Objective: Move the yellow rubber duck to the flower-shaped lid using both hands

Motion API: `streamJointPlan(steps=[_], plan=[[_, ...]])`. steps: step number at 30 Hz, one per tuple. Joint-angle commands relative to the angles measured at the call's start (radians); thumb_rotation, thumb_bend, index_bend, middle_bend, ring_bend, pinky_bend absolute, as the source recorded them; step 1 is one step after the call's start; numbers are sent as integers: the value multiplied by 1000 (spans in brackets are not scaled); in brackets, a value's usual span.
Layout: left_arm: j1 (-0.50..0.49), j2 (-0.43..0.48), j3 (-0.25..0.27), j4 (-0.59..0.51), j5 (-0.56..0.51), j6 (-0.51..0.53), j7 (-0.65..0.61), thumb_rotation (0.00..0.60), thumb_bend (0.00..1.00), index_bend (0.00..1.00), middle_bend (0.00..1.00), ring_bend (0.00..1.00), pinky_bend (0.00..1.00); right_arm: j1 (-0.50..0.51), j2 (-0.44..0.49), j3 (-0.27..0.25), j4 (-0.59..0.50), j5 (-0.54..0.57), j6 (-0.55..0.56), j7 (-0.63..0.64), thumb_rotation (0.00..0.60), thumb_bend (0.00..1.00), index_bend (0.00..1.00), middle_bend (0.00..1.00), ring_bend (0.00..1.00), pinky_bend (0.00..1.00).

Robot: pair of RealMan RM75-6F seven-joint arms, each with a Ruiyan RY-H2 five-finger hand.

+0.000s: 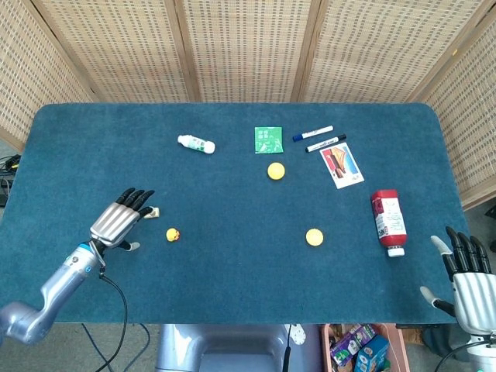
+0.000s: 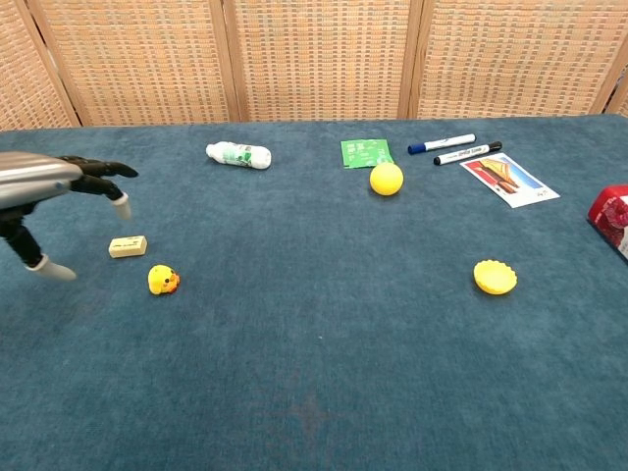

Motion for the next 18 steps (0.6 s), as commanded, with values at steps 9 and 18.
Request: streamJointPlan(steps=[9, 18], plan=[[-79, -103, 5, 93, -58, -63, 71, 600, 231, 379, 0, 0, 0, 15, -16, 10, 13, 35, -34, -14, 600, 0, 0, 0, 0, 0], [-115, -137, 21, 120, -54, -79, 63, 600, 239, 383, 0, 0, 0, 22, -16, 16, 17, 53, -45, -8, 600, 0, 0, 0, 0, 0]])
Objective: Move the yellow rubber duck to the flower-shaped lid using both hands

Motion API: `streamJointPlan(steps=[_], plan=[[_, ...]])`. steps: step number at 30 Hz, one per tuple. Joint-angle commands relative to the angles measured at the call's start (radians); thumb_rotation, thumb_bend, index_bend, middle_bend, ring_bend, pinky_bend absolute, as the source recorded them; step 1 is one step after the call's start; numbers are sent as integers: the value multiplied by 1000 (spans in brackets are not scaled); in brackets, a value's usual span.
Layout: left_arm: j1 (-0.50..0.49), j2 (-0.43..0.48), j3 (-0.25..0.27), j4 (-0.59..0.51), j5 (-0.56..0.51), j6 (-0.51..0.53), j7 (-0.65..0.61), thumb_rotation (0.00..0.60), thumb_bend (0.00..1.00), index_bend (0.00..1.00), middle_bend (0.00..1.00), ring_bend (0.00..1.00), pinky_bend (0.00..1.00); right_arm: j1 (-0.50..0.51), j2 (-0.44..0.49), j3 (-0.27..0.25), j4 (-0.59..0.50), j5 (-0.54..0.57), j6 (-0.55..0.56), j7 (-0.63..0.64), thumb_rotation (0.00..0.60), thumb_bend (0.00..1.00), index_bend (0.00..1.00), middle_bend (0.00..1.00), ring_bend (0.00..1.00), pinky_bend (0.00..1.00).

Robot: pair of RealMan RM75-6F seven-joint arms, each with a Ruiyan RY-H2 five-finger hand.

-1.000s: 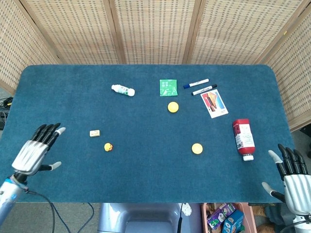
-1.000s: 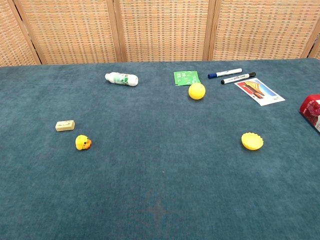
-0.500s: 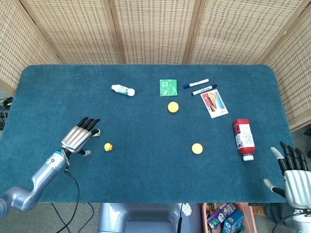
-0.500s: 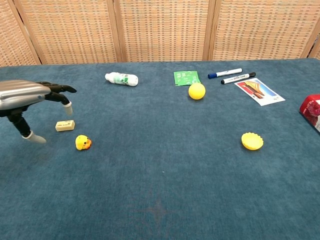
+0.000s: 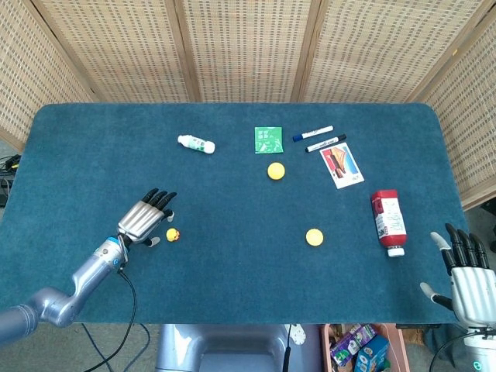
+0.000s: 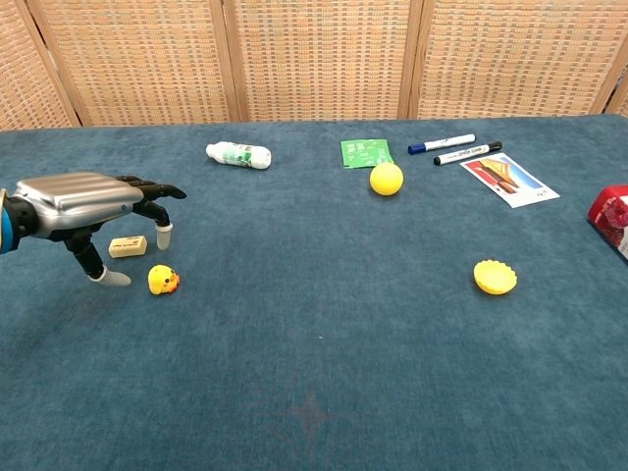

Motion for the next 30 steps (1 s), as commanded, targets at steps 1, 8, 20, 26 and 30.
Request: streamJointPlan(steps=[1, 8, 20, 26, 30], plan=[[-12, -14, 8, 17, 2, -8, -1, 600, 238, 384, 0, 0, 0, 1, 1, 1, 2, 4, -3, 3, 600, 0, 0, 0, 0, 0], [-41, -49, 19, 40, -4, -31, -8, 600, 251, 418, 0, 0, 0, 4, 1, 4, 5, 15, -8, 9, 600, 0, 0, 0, 0, 0], [-65, -75, 24, 58, -27, -41, -11, 600, 301, 537, 0, 0, 0, 8, 3, 6, 10, 25, -14, 24, 600, 0, 0, 0, 0, 0], [-69, -53, 12, 17, -23, -7, -32, 600, 304, 545, 0, 0, 0, 7, 5, 3, 8, 23, -12, 30, 600, 0, 0, 0, 0, 0], [-89, -15, -11, -58, -3, 20, -30, 600, 305, 552, 0, 0, 0, 6, 9, 3, 4, 23, -8, 36, 600, 0, 0, 0, 0, 0]])
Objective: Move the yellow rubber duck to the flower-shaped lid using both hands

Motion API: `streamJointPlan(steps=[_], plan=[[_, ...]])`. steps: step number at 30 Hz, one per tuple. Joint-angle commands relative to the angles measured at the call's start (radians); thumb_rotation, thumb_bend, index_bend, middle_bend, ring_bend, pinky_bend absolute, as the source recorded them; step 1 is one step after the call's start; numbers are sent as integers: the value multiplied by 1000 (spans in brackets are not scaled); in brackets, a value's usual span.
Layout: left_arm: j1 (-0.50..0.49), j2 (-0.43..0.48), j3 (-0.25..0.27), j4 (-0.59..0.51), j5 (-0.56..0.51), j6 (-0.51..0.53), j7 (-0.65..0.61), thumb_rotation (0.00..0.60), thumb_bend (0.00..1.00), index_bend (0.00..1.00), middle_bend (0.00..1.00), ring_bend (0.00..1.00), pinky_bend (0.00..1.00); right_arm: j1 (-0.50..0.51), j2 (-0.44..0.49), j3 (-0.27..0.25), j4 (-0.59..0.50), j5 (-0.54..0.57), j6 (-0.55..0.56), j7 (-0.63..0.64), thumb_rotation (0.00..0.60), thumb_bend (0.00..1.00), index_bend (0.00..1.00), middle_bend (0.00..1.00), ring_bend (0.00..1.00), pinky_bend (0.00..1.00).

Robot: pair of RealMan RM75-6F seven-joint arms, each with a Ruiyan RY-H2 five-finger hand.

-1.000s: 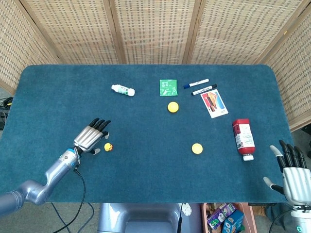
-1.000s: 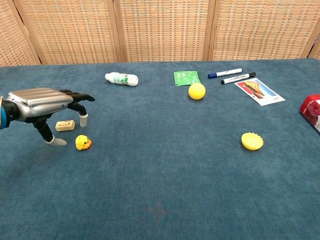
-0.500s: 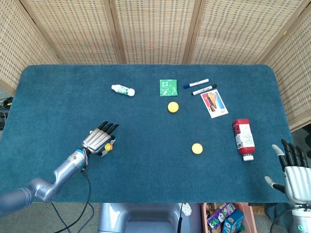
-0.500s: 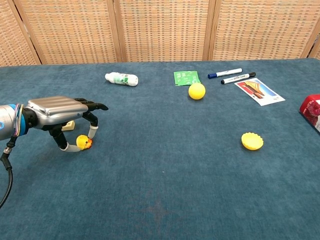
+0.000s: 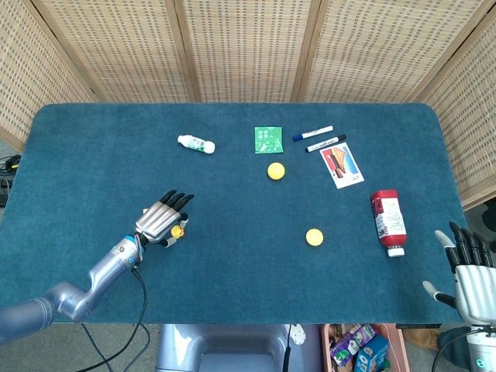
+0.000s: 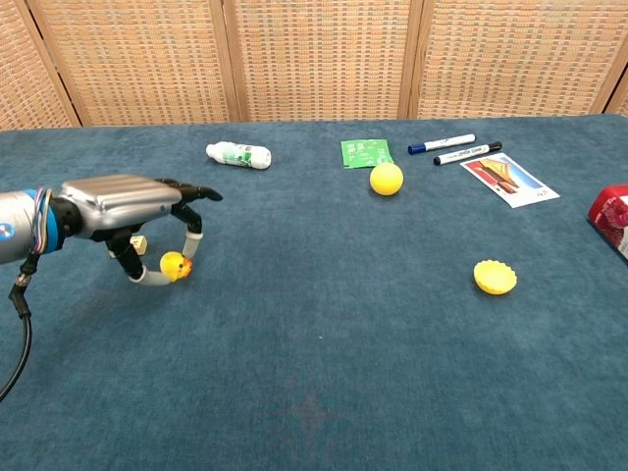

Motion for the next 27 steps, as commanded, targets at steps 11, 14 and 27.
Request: streamJointPlan(steps=[11, 14, 27], plan=[[-172, -36, -49, -143, 128, -16, 113, 600, 307, 574, 0, 0, 0, -1, 7, 9, 0, 25, -2, 13, 600, 0, 0, 0, 0, 0], [-218, -89, -48, -111, 169, -28, 101, 600, 307, 575, 0, 0, 0, -2, 9, 12, -1, 35, -3, 15, 600, 0, 0, 0, 0, 0], [-330, -258, -13, 76, 241, -59, -19, 600, 309, 574, 0, 0, 0, -10, 22, 32, 10, 93, -12, 49, 600, 0, 0, 0, 0, 0]])
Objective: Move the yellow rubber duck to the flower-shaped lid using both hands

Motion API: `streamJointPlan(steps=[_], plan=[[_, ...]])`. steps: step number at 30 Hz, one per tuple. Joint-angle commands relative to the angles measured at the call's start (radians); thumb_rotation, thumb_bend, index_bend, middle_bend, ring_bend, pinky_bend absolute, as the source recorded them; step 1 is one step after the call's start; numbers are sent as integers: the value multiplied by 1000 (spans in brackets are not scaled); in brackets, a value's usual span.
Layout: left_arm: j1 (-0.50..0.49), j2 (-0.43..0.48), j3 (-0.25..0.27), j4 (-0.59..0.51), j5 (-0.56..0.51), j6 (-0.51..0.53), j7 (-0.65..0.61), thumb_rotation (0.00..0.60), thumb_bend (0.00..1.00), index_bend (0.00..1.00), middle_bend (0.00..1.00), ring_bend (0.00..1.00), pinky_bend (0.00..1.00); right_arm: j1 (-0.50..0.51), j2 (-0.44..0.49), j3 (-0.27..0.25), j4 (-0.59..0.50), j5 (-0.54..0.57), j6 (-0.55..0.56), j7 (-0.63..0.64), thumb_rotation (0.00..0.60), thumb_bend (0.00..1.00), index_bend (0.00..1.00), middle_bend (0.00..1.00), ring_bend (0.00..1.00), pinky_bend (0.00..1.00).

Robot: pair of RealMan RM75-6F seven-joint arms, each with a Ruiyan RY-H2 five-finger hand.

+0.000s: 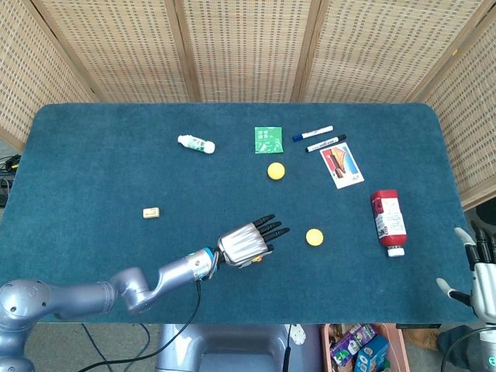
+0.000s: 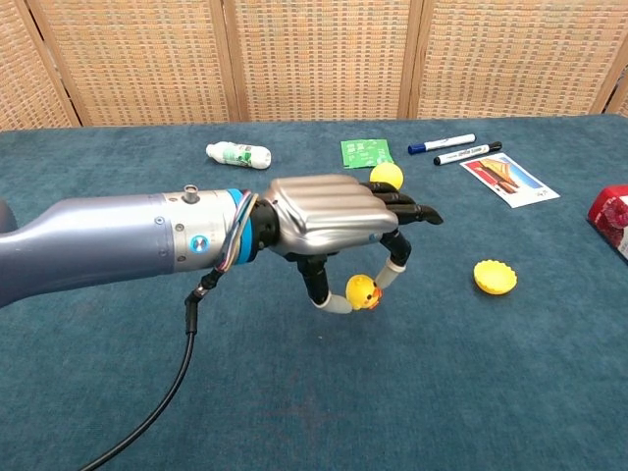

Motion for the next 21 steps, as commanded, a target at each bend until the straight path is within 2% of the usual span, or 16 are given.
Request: streamJointPlan(steps=[1, 7, 10, 12, 17, 21], plan=[[-23, -42, 15, 54, 11, -5, -30, 600, 310, 574, 0, 0, 0, -2, 3, 2, 3, 4, 0, 8, 600, 0, 0, 0, 0, 0], [-41, -94, 29, 119, 5, -16, -31, 600, 310, 553, 0, 0, 0, -8, 9, 2, 6, 4, 7, 24, 600, 0, 0, 0, 0, 0], [-44, -112, 34, 142, -3, -19, -21, 600, 278, 417, 0, 0, 0, -10, 11, 2, 7, 5, 9, 30, 600, 0, 0, 0, 0, 0], [-46, -117, 36, 148, -17, -31, -15, 600, 216, 310, 0, 0, 0, -11, 12, 2, 7, 5, 11, 35, 600, 0, 0, 0, 0, 0], [-50, -102, 35, 129, -52, -54, -5, 600, 116, 184, 0, 0, 0, -10, 11, -3, 7, -5, 10, 31, 600, 0, 0, 0, 0, 0], [-37, -49, 29, 63, -58, -18, -21, 600, 1, 51, 0, 0, 0, -13, 11, -5, 5, -10, 18, 28, 600, 0, 0, 0, 0, 0]])
